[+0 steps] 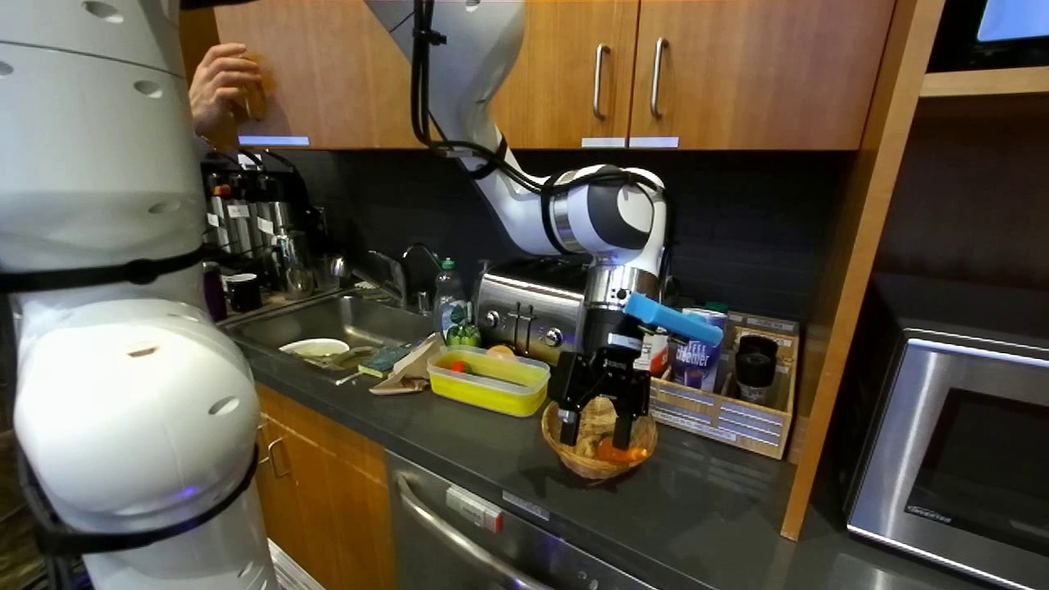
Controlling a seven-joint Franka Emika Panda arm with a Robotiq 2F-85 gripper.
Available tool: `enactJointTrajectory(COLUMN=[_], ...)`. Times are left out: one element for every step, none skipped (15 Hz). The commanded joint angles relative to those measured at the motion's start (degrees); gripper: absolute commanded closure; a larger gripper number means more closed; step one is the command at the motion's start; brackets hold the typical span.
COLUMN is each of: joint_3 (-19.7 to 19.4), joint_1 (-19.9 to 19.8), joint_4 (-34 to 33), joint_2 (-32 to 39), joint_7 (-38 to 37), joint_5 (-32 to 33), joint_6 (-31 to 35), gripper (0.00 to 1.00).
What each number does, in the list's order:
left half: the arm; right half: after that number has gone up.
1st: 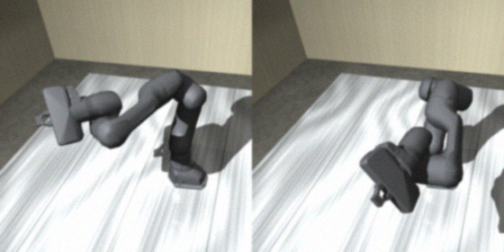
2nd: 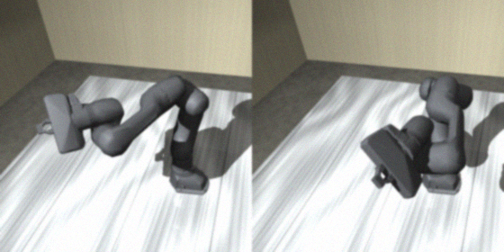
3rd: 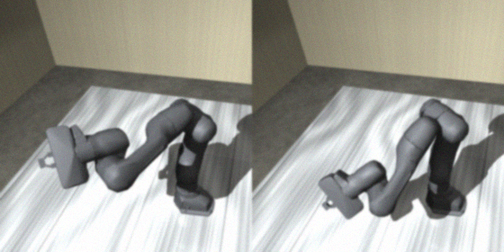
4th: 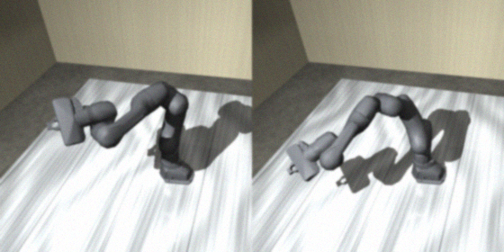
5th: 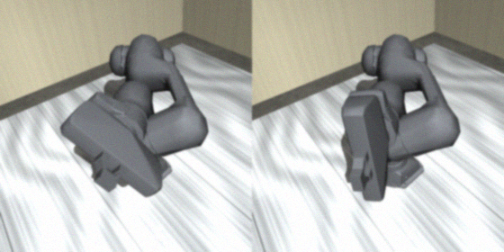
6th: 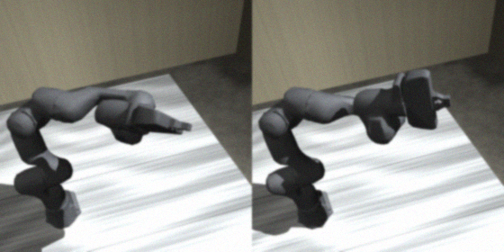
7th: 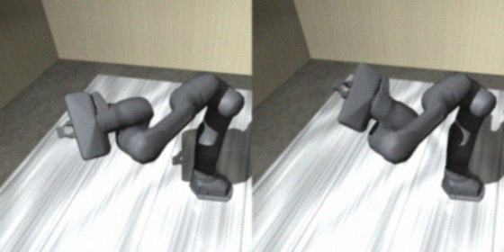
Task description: Move the carrot to the lunchbox
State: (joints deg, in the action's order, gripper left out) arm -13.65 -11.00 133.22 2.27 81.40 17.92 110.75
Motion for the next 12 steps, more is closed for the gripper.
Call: enactJointTrajectory(joint_3=[1.39,1.75,2.04,2.35,2.58,2.76,2.97,3.13,3.28,3.41,3.51,3.53], joint_1=[-0.28,-0.28,-0.30,-0.34,-0.39,-0.48,-0.50,-0.48,-0.39,-0.26,-0.19,-0.20], joint_4=[-2.43,-2.88,-3.04,-3.26,-3.41,-3.73,-4.07,-4.32,-4.51,-4.50,-4.69,-4.87], joint_2=[3.13,3.94,4.37,4.90,5.32,5.64,5.79,5.82,5.64,5.11,4.93,4.61], joint_7=[1.63,1.83,1.74,1.76,1.60,1.62,1.57,1.39,1.06,0.69,0.43,0.28], joint_5=[-1.81,-2.20,-2.45,-2.51,-2.44,-2.47,-2.73,-2.76,-2.71,-2.42,-2.13,-1.79], joint_6=[-0.68,-0.71,-0.80,-0.71,-0.43,-0.42,-0.54,-0.61,-0.55,-0.66,-0.52,-0.47], gripper=[0.00,0.00,0.00,0.00,0.00,0.00,0.00,0.00,0.00,0.00,0.00,0.00])
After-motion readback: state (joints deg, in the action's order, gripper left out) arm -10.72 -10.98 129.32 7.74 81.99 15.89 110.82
